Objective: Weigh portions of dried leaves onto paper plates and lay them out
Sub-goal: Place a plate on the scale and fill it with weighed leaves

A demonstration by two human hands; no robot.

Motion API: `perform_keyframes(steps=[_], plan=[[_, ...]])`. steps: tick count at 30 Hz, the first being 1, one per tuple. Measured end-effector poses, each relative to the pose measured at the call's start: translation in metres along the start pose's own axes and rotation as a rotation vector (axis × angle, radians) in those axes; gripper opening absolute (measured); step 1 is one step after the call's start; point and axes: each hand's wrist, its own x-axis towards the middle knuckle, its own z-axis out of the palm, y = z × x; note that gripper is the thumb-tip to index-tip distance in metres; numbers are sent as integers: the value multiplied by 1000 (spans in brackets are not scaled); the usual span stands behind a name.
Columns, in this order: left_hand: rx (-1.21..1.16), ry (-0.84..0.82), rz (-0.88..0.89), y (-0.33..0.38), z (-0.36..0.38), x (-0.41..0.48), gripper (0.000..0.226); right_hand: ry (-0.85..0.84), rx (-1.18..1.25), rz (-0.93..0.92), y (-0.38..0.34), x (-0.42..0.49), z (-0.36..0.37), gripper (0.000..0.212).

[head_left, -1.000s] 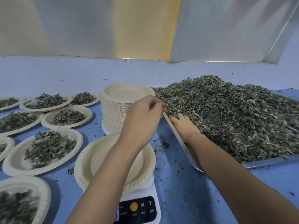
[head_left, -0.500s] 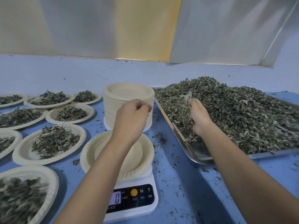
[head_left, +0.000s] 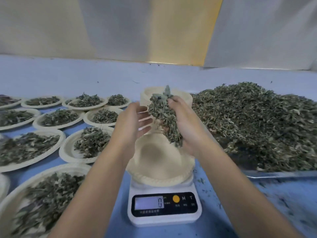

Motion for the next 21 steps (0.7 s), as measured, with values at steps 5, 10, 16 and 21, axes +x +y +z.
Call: perform_keyframes(steps=[5,10,16,21], plan=[[-38,-11,-75,0,0,3,38,-142,-266,-162,11,-7,7,20],[45,-8,-99,-9,7,5,30,-249,-350,-182,14,-12,10,13],[151,48,28,-18,6,8,23,-167,-409,-174,15,-12,7,26],[310,76,136,-21,4,8,26,-221,-373,-174,14,-13,2,21]])
